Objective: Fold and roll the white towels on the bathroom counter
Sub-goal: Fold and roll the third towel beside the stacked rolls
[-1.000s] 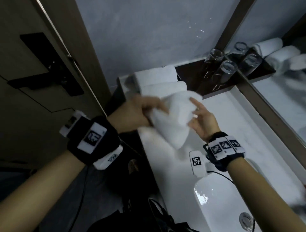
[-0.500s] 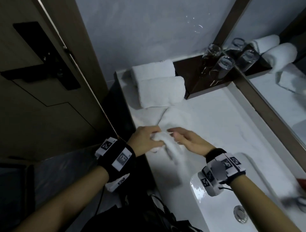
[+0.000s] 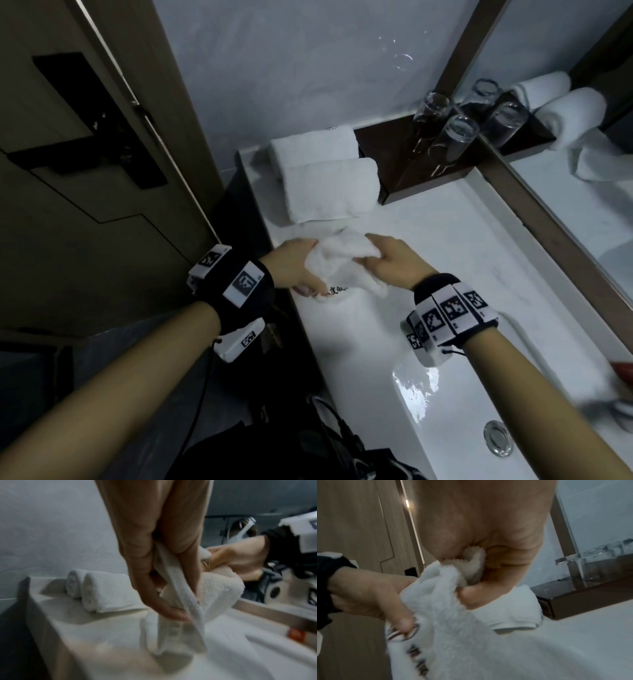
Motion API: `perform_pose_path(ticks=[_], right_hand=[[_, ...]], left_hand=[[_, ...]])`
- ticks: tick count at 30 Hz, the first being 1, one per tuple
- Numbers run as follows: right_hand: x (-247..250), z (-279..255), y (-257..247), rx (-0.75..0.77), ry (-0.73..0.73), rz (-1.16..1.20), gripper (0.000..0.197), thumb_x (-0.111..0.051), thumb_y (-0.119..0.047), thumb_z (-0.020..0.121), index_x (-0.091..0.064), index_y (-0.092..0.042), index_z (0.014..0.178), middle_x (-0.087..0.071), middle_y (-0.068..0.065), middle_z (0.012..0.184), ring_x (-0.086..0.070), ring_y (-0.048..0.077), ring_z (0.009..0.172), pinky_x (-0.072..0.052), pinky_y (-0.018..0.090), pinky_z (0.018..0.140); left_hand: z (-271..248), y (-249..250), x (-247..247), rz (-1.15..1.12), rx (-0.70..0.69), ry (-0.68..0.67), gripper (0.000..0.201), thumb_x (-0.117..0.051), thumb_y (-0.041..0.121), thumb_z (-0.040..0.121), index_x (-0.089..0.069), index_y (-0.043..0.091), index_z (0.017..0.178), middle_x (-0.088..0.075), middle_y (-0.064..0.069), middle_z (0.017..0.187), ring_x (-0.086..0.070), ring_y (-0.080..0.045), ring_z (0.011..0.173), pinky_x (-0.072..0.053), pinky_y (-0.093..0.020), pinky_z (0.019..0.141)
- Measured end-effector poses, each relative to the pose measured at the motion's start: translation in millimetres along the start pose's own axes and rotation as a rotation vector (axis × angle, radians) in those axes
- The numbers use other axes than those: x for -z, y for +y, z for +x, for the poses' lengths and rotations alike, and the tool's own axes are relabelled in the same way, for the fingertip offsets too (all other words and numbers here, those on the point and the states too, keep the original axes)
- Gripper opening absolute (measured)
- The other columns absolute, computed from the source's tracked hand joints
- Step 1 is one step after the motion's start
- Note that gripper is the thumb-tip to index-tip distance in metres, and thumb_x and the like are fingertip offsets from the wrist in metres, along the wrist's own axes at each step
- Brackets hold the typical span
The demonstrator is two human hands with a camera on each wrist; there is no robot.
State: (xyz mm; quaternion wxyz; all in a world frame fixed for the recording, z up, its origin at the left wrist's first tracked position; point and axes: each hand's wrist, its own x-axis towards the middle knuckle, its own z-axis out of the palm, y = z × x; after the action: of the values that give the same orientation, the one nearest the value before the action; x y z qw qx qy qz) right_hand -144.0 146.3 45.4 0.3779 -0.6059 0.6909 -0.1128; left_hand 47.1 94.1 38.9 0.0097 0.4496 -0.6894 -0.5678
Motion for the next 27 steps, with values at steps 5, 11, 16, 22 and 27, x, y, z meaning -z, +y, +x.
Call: perform_pose_path(ticks=[5, 11, 16, 22, 27], right_hand=[[47.4, 16.3, -31.9, 0.097, 0.268, -0.154, 0.019, -0.052, -0.018, 0.088, -0.056, -0.016, 0.107, -0.064, 0.014, 0.108, -0.058, 0.031, 0.102, -0.047, 0.042, 0.089], [106.2, 25.5, -82.3, 0.435, 0.676, 0.164, 0.025, -0.042, 0.002, 0.084, -0.06, -0.004, 0.1, -0.059, 0.003, 0.088, -0.053, 0.012, 0.085, -0.042, 0.017, 0.07], [115.5, 19.4, -91.4, 0.563, 0.696, 0.271, 0.034, -0.042, 0.006, 0.079, -0.064, -0.009, 0.1, -0.059, -0.013, 0.084, -0.052, -0.012, 0.077, -0.043, 0.01, 0.066], [83.7, 13.1, -50.5, 0.344, 0.144, -0.011, 0.035, -0.074, -0.005, 0.073, -0.064, -0.005, 0.107, -0.066, 0.009, 0.11, -0.054, 0.008, 0.096, -0.047, 0.034, 0.095], [4.5, 3.0, 9.6, 0.115, -0.251, -0.157, 0.031, -0.079, -0.006, 0.068, -0.068, -0.005, 0.097, -0.065, 0.003, 0.093, -0.053, 0.01, 0.088, -0.038, 0.007, 0.069]], left_hand=[[2.4, 47.2, 37.3, 0.111, -0.26, 0.46, 0.041, -0.066, -0.005, 0.075, -0.055, -0.004, 0.114, -0.06, -0.02, 0.111, -0.056, -0.024, 0.103, -0.037, -0.013, 0.066], [-13.4, 114.4, 75.8, 0.338, -0.598, 0.84, 0.026, -0.059, 0.004, 0.076, -0.062, 0.005, 0.102, -0.06, -0.025, 0.099, -0.057, -0.031, 0.096, -0.04, -0.033, 0.08], [-36.4, 123.2, 90.2, 0.635, -0.669, 0.868, 0.029, -0.059, 0.002, 0.077, -0.06, 0.009, 0.105, -0.058, -0.021, 0.098, -0.055, -0.033, 0.094, -0.045, -0.041, 0.07], [-43.7, 61.1, 63.1, 0.787, -0.464, 0.463, 0.043, -0.066, 0.017, 0.078, -0.055, 0.013, 0.12, -0.061, -0.019, 0.117, -0.056, -0.034, 0.109, -0.038, -0.039, 0.088], [-28.6, -24.6, -14.5, 0.553, -0.118, -0.078, 0.059, -0.058, 0.02, 0.088, -0.031, 0.011, 0.14, -0.034, -0.01, 0.148, -0.033, -0.022, 0.136, -0.026, -0.025, 0.108]])
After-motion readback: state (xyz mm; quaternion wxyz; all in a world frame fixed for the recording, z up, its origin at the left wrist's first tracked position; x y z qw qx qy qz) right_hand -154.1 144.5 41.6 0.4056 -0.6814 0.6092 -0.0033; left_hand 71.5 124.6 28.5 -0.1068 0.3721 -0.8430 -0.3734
